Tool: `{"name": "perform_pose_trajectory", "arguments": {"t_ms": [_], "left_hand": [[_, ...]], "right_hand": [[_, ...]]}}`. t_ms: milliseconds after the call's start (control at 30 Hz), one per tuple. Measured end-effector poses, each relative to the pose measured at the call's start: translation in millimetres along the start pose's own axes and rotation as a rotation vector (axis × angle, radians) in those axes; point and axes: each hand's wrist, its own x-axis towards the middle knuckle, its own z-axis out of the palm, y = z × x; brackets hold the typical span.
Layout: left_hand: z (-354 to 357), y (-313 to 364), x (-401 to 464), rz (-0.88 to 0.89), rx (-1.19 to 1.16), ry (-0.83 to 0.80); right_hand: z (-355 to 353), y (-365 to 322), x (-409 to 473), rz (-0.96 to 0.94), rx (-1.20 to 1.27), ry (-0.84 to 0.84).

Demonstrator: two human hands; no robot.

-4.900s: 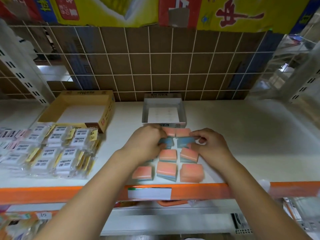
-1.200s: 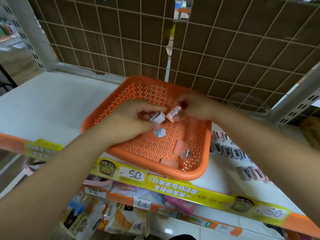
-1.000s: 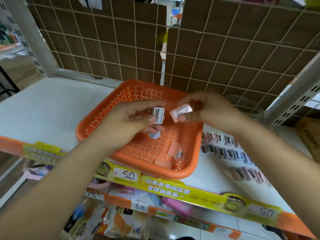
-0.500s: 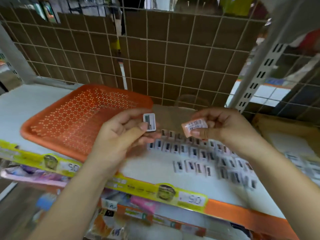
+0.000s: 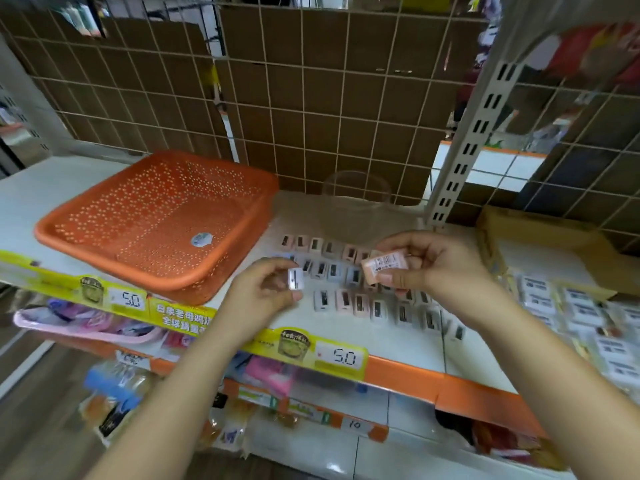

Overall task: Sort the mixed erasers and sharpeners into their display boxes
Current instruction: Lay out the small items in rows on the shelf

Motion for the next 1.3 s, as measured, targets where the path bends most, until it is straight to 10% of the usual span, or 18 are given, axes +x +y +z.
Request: {"name": "perform_pose_trajectory", "arguments": {"t_ms": [333,733,1300], "left_hand": [[4,-27,4,0.017,0.543,-0.176],[7,7,-12,0.110,0.159,-0.063],[131,106,-30,0.581,0.517,-0.181]], "right_hand": [[13,12,-7,0.019,0.030,0.079],[19,26,-27,-0.245,0.089,0.180],[-91,52,-111,-0.301,-0.082,0.441]]}}
